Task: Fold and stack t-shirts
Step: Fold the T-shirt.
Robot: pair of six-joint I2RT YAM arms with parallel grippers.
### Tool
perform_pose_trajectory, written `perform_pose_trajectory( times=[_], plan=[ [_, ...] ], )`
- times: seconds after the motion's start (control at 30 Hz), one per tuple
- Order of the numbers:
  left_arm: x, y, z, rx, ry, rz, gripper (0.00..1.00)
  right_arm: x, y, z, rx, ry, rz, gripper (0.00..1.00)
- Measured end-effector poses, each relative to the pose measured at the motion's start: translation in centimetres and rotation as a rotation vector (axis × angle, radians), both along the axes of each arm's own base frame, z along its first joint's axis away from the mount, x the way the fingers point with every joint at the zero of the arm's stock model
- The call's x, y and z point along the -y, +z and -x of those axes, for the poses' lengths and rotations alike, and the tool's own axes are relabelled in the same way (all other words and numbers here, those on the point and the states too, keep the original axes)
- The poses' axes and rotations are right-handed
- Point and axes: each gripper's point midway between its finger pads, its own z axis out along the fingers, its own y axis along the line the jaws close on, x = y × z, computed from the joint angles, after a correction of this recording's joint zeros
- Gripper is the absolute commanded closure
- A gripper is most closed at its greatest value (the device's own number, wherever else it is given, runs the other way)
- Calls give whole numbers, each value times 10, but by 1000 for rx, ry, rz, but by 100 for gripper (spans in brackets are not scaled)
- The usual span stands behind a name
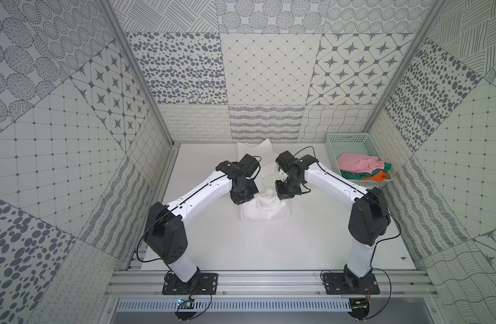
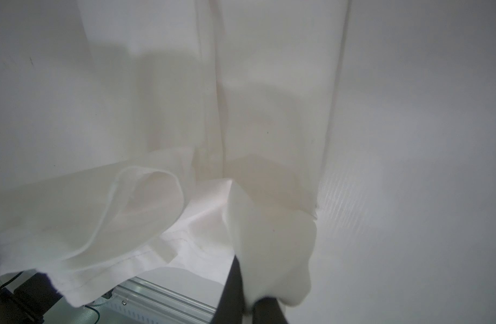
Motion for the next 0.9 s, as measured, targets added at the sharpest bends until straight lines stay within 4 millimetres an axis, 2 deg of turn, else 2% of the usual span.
perform_pose_trajectory(
  times=[0.2,0.43,0.7,0.9],
  plan=[
    [-13,10,-21,24,14,0,100,-6,12,-30,30,-5,-19,98],
    [-17,6,-43,17,27,5,100,-17,20,-56,56,-15,-47,98],
    [-2,-3,-83,22,12,23,100,-19,-2,-88,37,-47,-47,98],
    [-1,-10,-110,29,8,30,100,-17,-15,-114,37,-78,-51,98]
  ],
)
